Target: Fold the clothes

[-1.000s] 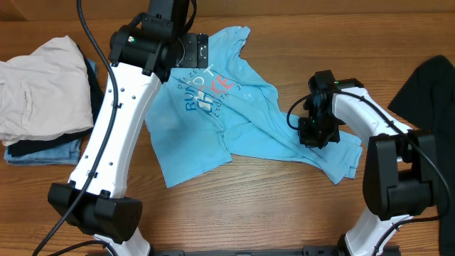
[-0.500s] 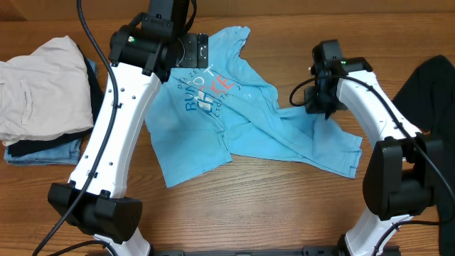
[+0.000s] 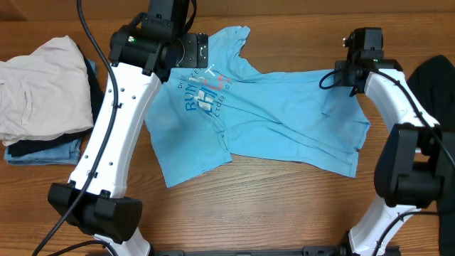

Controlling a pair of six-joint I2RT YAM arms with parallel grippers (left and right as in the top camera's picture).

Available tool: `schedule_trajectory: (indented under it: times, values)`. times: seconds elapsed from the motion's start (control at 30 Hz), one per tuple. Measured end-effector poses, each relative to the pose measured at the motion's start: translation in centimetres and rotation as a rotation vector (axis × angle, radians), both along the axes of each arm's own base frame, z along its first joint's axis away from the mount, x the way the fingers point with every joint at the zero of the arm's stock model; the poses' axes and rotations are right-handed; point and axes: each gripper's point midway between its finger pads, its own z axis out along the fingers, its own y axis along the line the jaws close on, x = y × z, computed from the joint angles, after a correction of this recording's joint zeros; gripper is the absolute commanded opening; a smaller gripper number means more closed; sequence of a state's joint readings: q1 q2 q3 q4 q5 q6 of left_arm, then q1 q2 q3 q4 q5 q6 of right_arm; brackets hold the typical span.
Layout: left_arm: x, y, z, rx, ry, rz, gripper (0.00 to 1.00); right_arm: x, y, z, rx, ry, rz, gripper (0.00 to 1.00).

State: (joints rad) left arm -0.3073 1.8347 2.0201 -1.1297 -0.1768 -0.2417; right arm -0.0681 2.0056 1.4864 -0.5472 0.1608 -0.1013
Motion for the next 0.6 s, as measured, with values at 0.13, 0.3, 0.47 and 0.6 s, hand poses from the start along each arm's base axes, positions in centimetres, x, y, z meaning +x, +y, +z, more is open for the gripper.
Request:
schedule_trajectory:
  times: [0.13,0.3,0.47,0.6]
  values:
    - [0.0,0.0,0.0,0.0,0.0,0.0,1.0,3.1,0.2,-1.6,0.012,-0.089,0.034,0.06]
    - [0.0,0.0,0.0,0.001,0.0,0.0,1.0,6.7,0.1,-1.6,-0.035,-0.228,0.093,0.04]
    - [0.0,0.0,0.0,0.0,0.0,0.0,1.0,9.4,-0.8,1.8,-0.101,-0.398,0.076,1.0]
    - [0.0,0.0,0.0,0.0,0.0,0.0,1.0,9.7,-1.1,2.5,-0.12,-0.429,0.065,1.0]
